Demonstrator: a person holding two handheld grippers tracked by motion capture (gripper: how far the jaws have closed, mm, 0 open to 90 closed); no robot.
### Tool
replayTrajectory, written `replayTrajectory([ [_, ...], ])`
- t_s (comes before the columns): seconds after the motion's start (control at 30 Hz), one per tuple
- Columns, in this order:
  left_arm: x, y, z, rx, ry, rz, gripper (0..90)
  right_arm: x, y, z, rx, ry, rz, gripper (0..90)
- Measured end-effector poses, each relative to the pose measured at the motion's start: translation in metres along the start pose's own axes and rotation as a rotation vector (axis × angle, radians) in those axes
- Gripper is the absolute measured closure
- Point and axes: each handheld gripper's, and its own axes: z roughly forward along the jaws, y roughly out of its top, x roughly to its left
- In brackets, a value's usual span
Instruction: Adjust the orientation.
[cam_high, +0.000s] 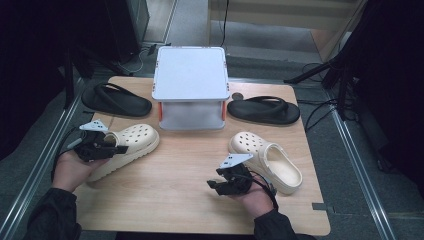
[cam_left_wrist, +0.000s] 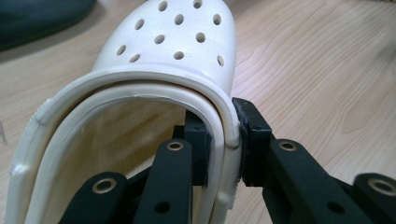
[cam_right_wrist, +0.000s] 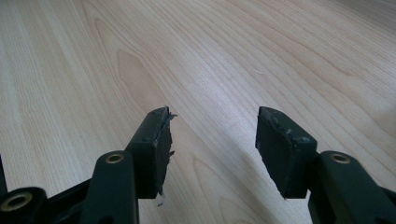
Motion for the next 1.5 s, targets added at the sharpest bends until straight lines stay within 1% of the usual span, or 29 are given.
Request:
replayTrajectory([
  [0.1, -0.008, 0.006, 0.000, -0.014, -0.024, 0.002, 77.2, 0.000, -0.001, -0.001, -0.005, -0.002, 0.001, 46.2],
  [0.13, -0.011, 0.009, 0.001, -0.013, -0.035, 0.005, 77.1, 0.000, -0.003, -0.002, -0.005, -0.006, 0.007, 46.2],
  [0.17, -0.017, 0.014, 0.004, -0.003, -0.042, 0.019, 77.1, 0.001, -0.003, -0.003, -0.007, -0.006, 0.010, 46.2],
  [0.2, -0.017, 0.014, 0.004, -0.003, -0.042, 0.019, 77.1, 0.001, -0.003, -0.003, -0.007, -0.006, 0.010, 46.2],
  [0.23, -0.021, 0.016, 0.007, -0.001, -0.048, 0.023, 77.1, 0.000, -0.004, -0.003, -0.007, -0.009, 0.012, 46.2],
  [0.27, -0.028, 0.022, 0.012, 0.005, -0.053, 0.034, 77.1, 0.000, -0.005, -0.004, -0.009, -0.014, 0.014, 46.2],
  [0.3, -0.028, 0.022, 0.012, 0.005, -0.053, 0.034, 77.2, 0.000, -0.005, -0.004, -0.009, -0.014, 0.014, 46.2],
  [0.43, -0.041, 0.031, 0.020, 0.014, -0.094, 0.046, 77.1, 0.000, -0.010, -0.008, -0.013, -0.027, 0.029, 46.2],
  [0.5, -0.047, 0.035, 0.025, 0.019, -0.110, 0.061, 77.1, 0.000, -0.011, -0.010, -0.014, -0.032, 0.034, 46.2],
  [0.57, -0.054, 0.039, 0.032, 0.021, -0.133, 0.066, 77.1, 0.000, -0.014, -0.012, -0.016, -0.039, 0.039, 46.2],
  [0.6, -0.054, 0.039, 0.032, 0.021, -0.133, 0.066, 77.1, 0.000, -0.014, -0.012, -0.016, -0.039, 0.039, 46.2],
  [0.67, -0.059, 0.041, 0.037, 0.022, -0.142, 0.067, 77.1, 0.001, -0.016, -0.014, -0.019, -0.047, 0.046, 46.1],
  [0.73, -0.063, 0.043, 0.040, 0.023, -0.151, 0.078, 77.1, 0.001, -0.017, -0.015, -0.022, -0.052, 0.044, 46.2],
  [0.8, -0.068, 0.044, 0.044, 0.024, -0.147, 0.086, 77.1, 0.002, -0.018, -0.018, -0.030, -0.057, 0.050, 46.1],
  [0.83, -0.072, 0.045, 0.047, 0.027, -0.146, 0.096, 77.1, 0.002, -0.019, -0.018, -0.032, -0.057, 0.049, 46.2],
  [0.9, -0.075, 0.046, 0.048, 0.023, -0.145, 0.101, 77.1, 0.002, -0.019, -0.018, -0.032, -0.060, 0.050, 46.2],
  [0.97, -0.082, 0.048, 0.051, 0.027, -0.150, 0.121, 77.1, 0.001, -0.020, -0.019, -0.032, -0.066, 0.051, 46.1],
  [1.0, -0.082, 0.048, 0.051, 0.027, -0.150, 0.121, 77.1, 0.001, -0.020, -0.019, -0.032, -0.066, 0.051, 46.1],
  [1.1, -0.089, 0.050, 0.054, 0.022, -0.152, 0.121, 77.0, 0.002, -0.020, -0.019, -0.038, -0.066, 0.052, 46.1],
  [1.13, -0.092, 0.051, 0.055, 0.022, -0.149, 0.128, 77.1, 0.002, -0.019, -0.019, -0.040, -0.063, 0.052, 46.1],
  [1.17, -0.095, 0.051, 0.056, 0.016, -0.147, 0.129, 77.1, 0.002, -0.018, -0.019, -0.042, -0.059, 0.044, 46.1],
  [1.23, -0.102, 0.052, 0.059, 0.013, -0.154, 0.121, 77.1, 0.001, -0.016, -0.018, -0.044, -0.055, 0.039, 46.1],
  [1.27, -0.102, 0.052, 0.059, 0.013, -0.154, 0.121, 77.0, 0.001, -0.015, -0.018, -0.046, -0.051, 0.038, 46.1],
  [1.3, -0.105, 0.051, 0.061, 0.011, -0.151, 0.116, 77.0, 0.001, -0.014, -0.017, -0.045, -0.048, 0.036, 46.1],
  [1.33, -0.106, 0.051, 0.062, 0.019, -0.155, 0.121, 77.0, 0.001, -0.014, -0.017, -0.045, -0.048, 0.036, 46.1],
  [1.4, -0.111, 0.049, 0.066, 0.027, -0.164, 0.112, 77.0, 0.001, -0.013, -0.016, -0.047, -0.044, 0.029, 46.1],
  [1.47, -0.119, 0.047, 0.074, 0.036, -0.167, 0.113, 76.9, 0.001, -0.010, -0.014, -0.047, -0.037, 0.016, 46.2],
  [1.5, -0.119, 0.047, 0.074, 0.036, -0.167, 0.113, 76.9, 0.001, -0.010, -0.014, -0.047, -0.036, 0.014, 46.2],
])
